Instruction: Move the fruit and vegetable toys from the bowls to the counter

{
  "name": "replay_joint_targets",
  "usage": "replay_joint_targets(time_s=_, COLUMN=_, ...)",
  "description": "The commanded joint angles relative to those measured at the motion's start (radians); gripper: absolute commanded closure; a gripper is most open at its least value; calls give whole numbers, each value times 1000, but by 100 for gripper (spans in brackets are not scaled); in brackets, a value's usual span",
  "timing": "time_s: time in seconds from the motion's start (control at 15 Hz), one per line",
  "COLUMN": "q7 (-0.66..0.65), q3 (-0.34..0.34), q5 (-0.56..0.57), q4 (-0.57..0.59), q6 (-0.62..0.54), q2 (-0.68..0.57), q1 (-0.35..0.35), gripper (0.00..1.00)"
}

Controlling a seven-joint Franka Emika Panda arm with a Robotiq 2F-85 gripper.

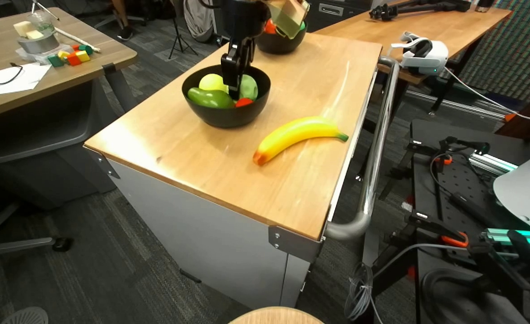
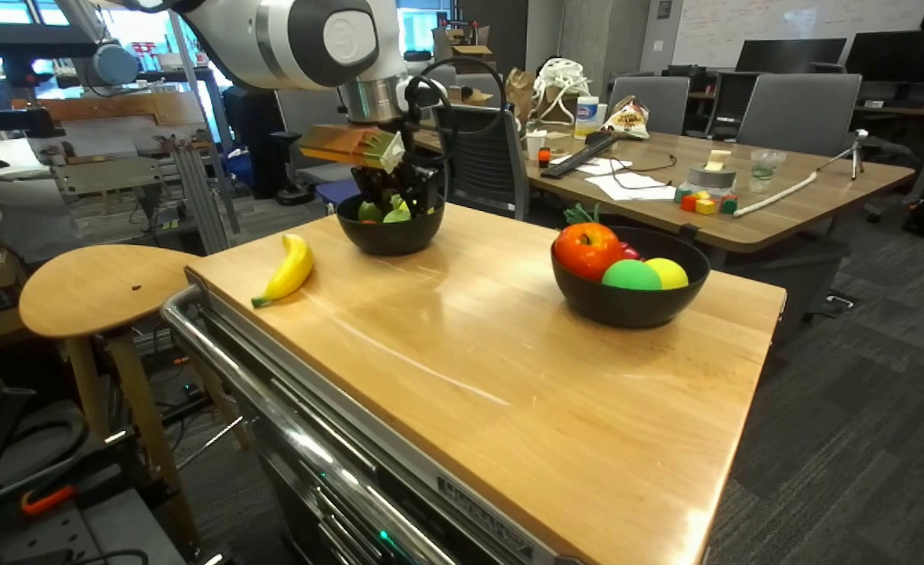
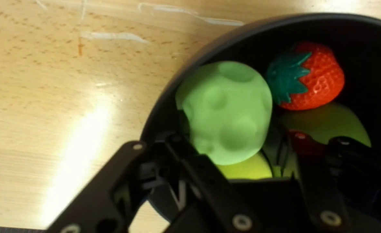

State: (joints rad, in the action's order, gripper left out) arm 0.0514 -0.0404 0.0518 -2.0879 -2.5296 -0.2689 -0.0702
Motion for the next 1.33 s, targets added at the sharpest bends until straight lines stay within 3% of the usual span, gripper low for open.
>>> replay_joint_targets(time_s=0.0, q7=-18, q3=-7, q5=17, q4=20, q6=26, q2=4, q1=-10, gripper=77)
replay_joint_targets(time_s=0.47, q7=70, q3=-56, q5=-60, q4=117, q6=93, q2=136, q1=6, gripper=90)
replay_joint_targets(time_s=0.73, q7=33, q3=-6, q5=-9, q4=182, q6=131, q2=152, q1=31, gripper=90)
replay_joint_targets(time_s=1.0, q7=-16, q3=54, q5=55, q4=157, q6=119, q2=113, q1=65, gripper=91)
replay_joint_targets(time_s=1.27, q7=-52, q3=87, q5=46, q4=130, q6=85, q2=45, q1=90, gripper=91)
